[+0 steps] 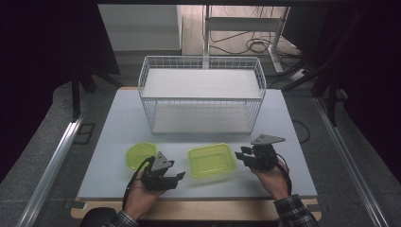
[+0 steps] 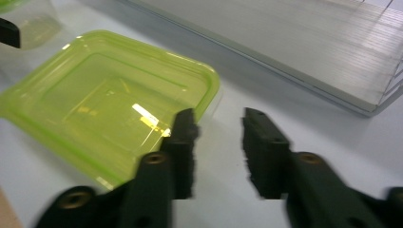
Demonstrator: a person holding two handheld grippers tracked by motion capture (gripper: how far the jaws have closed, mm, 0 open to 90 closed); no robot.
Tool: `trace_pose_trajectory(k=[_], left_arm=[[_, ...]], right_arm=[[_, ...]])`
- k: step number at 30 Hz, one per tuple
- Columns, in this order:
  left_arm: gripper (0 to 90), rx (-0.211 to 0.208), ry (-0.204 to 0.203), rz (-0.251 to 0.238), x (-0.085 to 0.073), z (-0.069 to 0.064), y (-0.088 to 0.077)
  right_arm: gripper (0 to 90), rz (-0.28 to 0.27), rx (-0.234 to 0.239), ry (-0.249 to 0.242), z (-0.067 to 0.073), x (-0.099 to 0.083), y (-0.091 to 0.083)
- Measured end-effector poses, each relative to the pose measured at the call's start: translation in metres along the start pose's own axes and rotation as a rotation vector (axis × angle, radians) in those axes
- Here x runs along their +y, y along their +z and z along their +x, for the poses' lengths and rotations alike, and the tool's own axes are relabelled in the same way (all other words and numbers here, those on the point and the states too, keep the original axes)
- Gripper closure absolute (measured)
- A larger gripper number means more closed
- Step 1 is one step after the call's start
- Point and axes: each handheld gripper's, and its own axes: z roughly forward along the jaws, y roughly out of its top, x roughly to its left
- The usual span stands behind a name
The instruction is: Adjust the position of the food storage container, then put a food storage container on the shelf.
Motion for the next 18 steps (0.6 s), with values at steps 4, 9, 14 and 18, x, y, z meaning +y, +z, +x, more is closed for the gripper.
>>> trace_pose_trajectory(k=[4, 9, 14, 18], left_arm=[[17.0, -0.011, -0.004, -0.008, -0.004, -0.001, 0.000], [6.4, -0.018, 0.017, -0.012, -0.007, -0.004, 0.000], [3.6, -0.019, 0.054, -0.010, -0.012, -0.006, 0.002], [3.4, -0.005, 0.098, -0.002, -0.014, -0.007, 0.000]], right_arm=[[34.2, 0.013, -0.005, -0.008, 0.001, -0.010, -0.004], [19.8, 0.002, 0.023, 0.018, -0.002, -0.017, -0.005], [9.0, -0.003, 0.050, 0.032, -0.002, -0.017, -0.001], [5.0, 0.008, 0.046, 0.042, -0.001, -0.016, 0.003]])
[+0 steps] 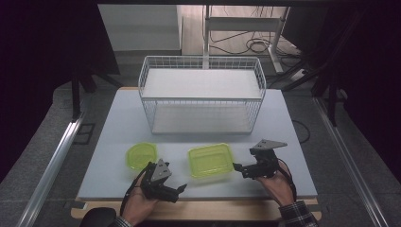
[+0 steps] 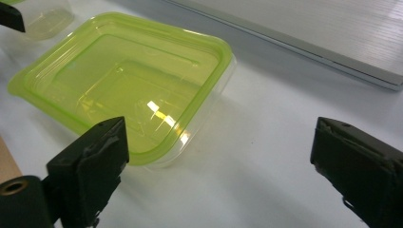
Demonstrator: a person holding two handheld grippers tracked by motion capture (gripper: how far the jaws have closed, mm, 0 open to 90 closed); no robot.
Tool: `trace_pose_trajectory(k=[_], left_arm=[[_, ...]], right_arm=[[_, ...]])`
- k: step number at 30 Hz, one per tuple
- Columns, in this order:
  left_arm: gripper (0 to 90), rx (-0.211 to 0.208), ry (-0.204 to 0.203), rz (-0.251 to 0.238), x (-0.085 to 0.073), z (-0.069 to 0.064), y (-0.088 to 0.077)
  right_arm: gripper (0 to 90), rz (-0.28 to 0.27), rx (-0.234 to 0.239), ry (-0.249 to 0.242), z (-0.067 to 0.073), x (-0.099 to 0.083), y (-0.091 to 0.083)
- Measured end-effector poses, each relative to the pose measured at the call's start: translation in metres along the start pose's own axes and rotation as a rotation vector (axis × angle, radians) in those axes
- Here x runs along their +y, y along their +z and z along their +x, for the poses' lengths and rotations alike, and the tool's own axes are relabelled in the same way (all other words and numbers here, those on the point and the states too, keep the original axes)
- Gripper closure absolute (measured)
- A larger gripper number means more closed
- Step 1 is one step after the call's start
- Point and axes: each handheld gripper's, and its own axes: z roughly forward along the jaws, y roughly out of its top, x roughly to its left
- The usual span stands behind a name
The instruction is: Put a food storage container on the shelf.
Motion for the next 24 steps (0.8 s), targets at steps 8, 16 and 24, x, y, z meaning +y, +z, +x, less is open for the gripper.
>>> trace_pose_trajectory(k=[8, 16, 24], left_arm=[[3.5, 0.019, 0.013, 0.019, -0.001, 0.000, 0.001], [3.8, 0.034, 0.018, 0.028, -0.002, 0.001, 0.002], [4.0, 0.046, 0.039, 0.038, -0.002, 0.000, 0.003]], right_arm=[[1.7, 0.037, 0.022, 0.047, -0.004, 0.006, 0.008], [19.4, 0.051, 0.097, 0.124, -0.012, 0.015, 0.016], [44.0, 0.078, 0.148, 0.220, -0.021, 0.023, 0.031]])
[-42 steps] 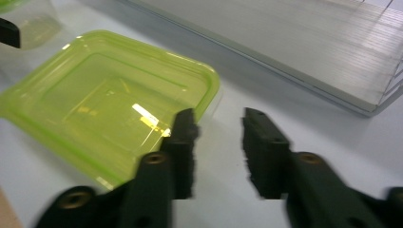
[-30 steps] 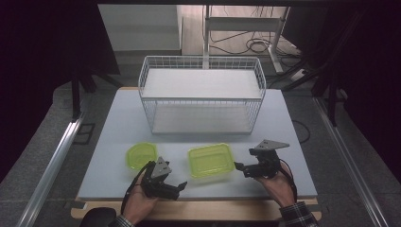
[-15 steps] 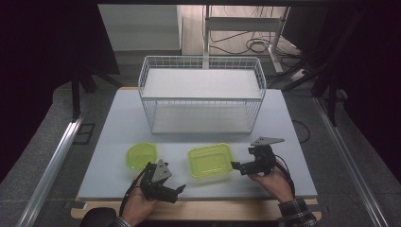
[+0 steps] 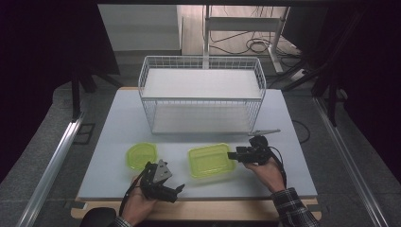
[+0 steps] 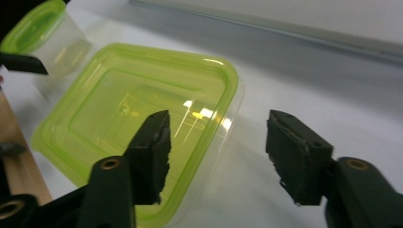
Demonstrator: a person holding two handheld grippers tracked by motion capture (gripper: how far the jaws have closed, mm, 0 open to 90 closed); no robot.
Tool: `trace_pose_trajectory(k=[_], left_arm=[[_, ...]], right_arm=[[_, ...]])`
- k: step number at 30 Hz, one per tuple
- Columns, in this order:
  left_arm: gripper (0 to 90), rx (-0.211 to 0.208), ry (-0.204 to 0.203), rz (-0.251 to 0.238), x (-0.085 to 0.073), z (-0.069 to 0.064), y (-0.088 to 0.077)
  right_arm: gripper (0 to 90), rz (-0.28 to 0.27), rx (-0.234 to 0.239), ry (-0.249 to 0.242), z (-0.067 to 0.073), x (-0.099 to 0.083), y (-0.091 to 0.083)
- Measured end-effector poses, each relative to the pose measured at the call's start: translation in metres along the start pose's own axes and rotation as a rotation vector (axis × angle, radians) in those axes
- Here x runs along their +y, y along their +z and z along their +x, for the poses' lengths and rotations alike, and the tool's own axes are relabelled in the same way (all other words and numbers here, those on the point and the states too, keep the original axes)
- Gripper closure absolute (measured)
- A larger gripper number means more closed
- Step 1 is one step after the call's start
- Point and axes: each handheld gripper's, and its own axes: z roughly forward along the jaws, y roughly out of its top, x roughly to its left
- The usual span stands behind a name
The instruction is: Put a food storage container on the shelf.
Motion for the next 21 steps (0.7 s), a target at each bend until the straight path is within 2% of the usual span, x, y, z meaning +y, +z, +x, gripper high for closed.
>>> trace_pose_trajectory(k=[6, 7, 9, 10, 11, 12, 13, 14, 15, 16, 21], left_arm=[[4.3, 0.003, 0.007, 0.004, 0.000, 0.000, 0.000], [4.3, 0.003, 0.007, 0.004, 0.000, 0.000, 0.000], [4.3, 0.003, 0.011, 0.006, 0.000, -0.001, 0.000], [4.3, 0.003, 0.011, 0.006, 0.000, -0.001, 0.000], [4.4, 0.005, 0.014, 0.008, 0.000, -0.001, 0.000], [4.4, 0.005, 0.014, 0.008, 0.000, -0.001, 0.000], [4.4, 0.005, 0.016, 0.008, 0.000, -0.001, 0.000], [4.4, 0.005, 0.016, 0.008, 0.000, -0.001, 0.000], [4.4, 0.008, 0.016, 0.008, 0.000, -0.001, 0.000], [4.4, 0.008, 0.016, 0.007, 0.000, -0.001, 0.000], [4.5, 0.009, 0.015, 0.003, 0.000, 0.000, -0.001]], right_arm=[[57.2, 0.057, 0.054, 0.089, -0.008, 0.005, 0.012], [57.2, 0.057, 0.054, 0.089, -0.008, 0.005, 0.012], [65.1, 0.069, 0.098, 0.147, -0.012, 0.005, 0.014], [65.1, 0.069, 0.098, 0.147, -0.012, 0.005, 0.014], [69.9, 0.081, 0.130, 0.184, -0.014, 0.005, 0.014], [72.5, 0.084, 0.142, 0.209, -0.016, 0.005, 0.014], [74.8, 0.087, 0.164, 0.229, -0.018, 0.005, 0.013], [74.8, 0.087, 0.164, 0.229, -0.018, 0.005, 0.013], [79.2, 0.079, 0.236, 0.283, -0.020, 0.004, 0.013], [79.8, 0.082, 0.251, 0.290, -0.020, 0.004, 0.013], [80.2, 0.080, 0.247, 0.288, -0.018, 0.004, 0.011]])
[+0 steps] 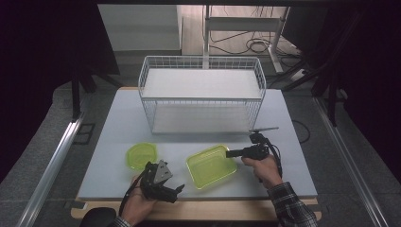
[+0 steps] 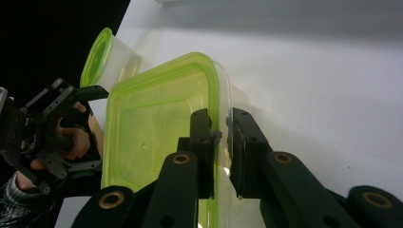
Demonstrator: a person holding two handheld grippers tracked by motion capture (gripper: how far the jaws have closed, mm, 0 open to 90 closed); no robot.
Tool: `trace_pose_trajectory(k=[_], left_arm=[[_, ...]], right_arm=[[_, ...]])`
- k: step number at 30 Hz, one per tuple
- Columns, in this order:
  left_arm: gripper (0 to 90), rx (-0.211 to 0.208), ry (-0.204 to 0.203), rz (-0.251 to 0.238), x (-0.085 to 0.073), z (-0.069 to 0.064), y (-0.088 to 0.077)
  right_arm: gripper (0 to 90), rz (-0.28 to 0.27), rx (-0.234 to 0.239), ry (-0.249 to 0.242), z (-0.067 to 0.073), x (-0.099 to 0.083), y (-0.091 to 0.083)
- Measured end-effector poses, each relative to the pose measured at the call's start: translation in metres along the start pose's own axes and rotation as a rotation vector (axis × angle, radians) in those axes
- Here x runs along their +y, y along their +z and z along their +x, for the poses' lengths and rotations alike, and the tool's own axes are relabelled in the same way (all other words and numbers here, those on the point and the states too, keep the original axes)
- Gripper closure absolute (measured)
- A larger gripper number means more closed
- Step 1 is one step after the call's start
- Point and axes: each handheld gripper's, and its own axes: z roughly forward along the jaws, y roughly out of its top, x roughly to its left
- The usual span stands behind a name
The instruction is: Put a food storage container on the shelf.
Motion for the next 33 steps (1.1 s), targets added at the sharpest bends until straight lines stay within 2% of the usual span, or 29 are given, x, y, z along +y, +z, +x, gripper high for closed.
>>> trace_pose_trajectory(k=[3, 7, 16, 33], left_arm=[[4.5, 0.000, -0.002, -0.003, 0.000, 0.000, -0.001], [4.5, -0.002, -0.006, -0.011, 0.000, 0.001, -0.001], [4.5, -0.006, -0.006, -0.012, 0.000, 0.001, -0.002], [4.2, -0.009, 0.009, -0.008, 0.001, -0.002, 0.000]], right_arm=[[80.2, -0.012, 0.005, 0.005, 0.001, 0.000, -0.002], [80.2, -0.070, 0.037, 0.024, 0.002, 0.002, -0.014], [80.2, -0.132, 0.030, 0.015, 0.005, 0.006, -0.029], [80.3, -0.227, 0.043, -0.002, 0.029, 0.029, -0.057]])
